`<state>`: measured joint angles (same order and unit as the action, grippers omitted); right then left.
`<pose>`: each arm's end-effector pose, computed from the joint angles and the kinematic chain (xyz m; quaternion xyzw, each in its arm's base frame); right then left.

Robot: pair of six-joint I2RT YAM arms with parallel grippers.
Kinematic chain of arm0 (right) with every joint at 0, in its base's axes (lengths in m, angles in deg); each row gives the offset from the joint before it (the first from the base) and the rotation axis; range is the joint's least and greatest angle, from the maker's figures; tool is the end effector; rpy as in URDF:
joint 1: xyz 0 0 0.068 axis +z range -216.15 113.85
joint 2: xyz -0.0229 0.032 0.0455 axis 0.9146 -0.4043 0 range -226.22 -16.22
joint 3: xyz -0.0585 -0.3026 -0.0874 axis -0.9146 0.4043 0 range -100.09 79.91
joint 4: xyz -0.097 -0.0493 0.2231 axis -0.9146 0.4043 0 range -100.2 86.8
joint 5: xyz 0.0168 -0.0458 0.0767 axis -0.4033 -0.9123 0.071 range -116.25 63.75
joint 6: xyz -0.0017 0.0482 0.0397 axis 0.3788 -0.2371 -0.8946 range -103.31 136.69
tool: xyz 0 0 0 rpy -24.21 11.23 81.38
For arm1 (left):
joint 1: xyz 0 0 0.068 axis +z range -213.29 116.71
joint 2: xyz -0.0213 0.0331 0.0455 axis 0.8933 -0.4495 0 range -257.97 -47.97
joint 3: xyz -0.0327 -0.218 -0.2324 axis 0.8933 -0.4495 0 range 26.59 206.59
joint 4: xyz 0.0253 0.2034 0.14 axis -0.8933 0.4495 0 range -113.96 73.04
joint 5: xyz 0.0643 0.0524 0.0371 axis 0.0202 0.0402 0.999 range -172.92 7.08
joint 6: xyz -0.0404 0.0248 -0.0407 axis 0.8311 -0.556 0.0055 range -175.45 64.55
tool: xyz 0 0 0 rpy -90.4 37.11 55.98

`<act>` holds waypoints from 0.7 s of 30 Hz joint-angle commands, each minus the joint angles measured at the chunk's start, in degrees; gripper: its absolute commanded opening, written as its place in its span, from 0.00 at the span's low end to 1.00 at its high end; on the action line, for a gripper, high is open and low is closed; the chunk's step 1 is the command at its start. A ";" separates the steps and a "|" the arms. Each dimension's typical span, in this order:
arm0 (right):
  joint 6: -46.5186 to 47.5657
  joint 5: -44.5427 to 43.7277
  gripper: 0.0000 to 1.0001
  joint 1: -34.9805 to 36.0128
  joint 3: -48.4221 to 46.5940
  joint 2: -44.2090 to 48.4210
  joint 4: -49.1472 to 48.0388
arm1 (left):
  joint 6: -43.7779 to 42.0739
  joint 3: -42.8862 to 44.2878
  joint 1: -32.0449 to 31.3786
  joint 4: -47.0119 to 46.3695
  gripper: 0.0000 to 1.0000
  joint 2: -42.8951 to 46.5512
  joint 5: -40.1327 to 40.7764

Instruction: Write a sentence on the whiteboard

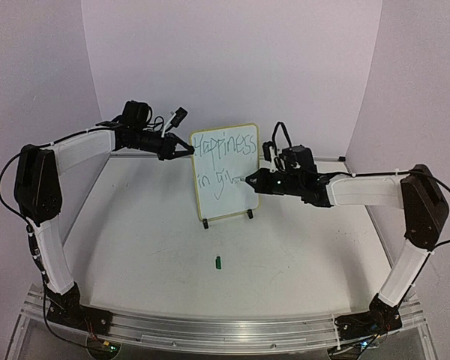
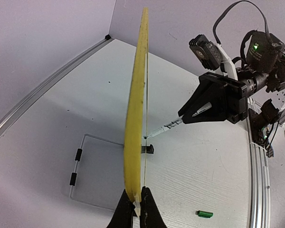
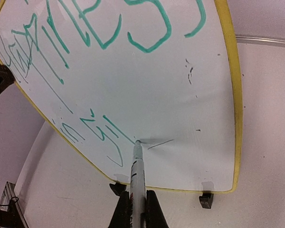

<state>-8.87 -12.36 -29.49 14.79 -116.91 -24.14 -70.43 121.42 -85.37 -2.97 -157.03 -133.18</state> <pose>0.3241 0.2554 0.2912 -0.1470 0.8107 0.3739 0.4258 0.3995 -0.2015 0.3504 0.4407 0.7001 -0.4021 0.3924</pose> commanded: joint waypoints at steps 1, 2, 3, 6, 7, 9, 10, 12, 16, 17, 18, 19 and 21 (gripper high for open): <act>0.62 -3.24 0.00 -0.28 -2.94 3.56 -1.99 | -1.60 -2.63 -1.68 9.25 0.00 -0.76 2.25; 0.70 -3.32 0.00 -0.27 -2.98 3.71 -1.97 | -1.62 -2.63 -1.66 9.25 0.00 -0.76 2.23; 0.75 -3.31 0.00 -0.26 -3.00 3.82 -1.99 | -1.62 -2.64 -1.65 9.26 0.00 -0.74 2.23; 0.78 -2.59 0.00 -0.28 -3.00 4.08 -1.98 | -1.56 -2.63 -1.65 9.27 0.00 -0.75 2.22; 0.81 -2.23 0.00 -0.28 -2.82 4.26 -2.02 | -1.55 -2.64 -1.66 9.28 0.00 -0.75 2.24; 0.91 -1.41 0.00 -0.28 -2.16 5.14 -2.06 | -1.61 -2.70 -1.66 9.26 0.00 -0.77 2.26; 0.98 -1.04 0.00 -0.26 -1.73 5.62 -2.03 | -1.64 -2.72 -1.65 9.27 0.00 -0.80 2.27; 0.86 -1.03 0.00 -0.27 -0.65 6.79 -1.96 | -1.64 -2.72 -1.66 9.25 0.00 -0.86 2.23; 0.56 -2.09 0.00 -0.37 0.75 7.25 -1.22 | -1.56 -2.72 -1.68 9.26 0.00 -1.20 2.06; 0.47 -2.17 0.00 -0.41 0.76 6.84 -1.11 | -1.57 -2.75 -1.73 9.25 0.00 -1.20 2.10; 0.39 -2.16 0.00 -0.46 0.65 6.36 -1.01 | -1.56 -2.73 -1.71 9.29 0.00 -1.19 2.14; 0.27 -2.19 0.00 -0.54 0.38 5.91 -0.94 | -1.56 -2.74 -1.67 9.33 0.00 -1.20 2.19; 0.25 -2.24 0.00 -0.68 -0.36 4.90 -0.92 | -1.65 -2.80 -1.70 9.33 0.00 -1.13 2.27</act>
<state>-8.70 -13.61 -29.65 15.05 -111.48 -24.23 -70.48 121.42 -85.48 -2.95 -156.98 -133.14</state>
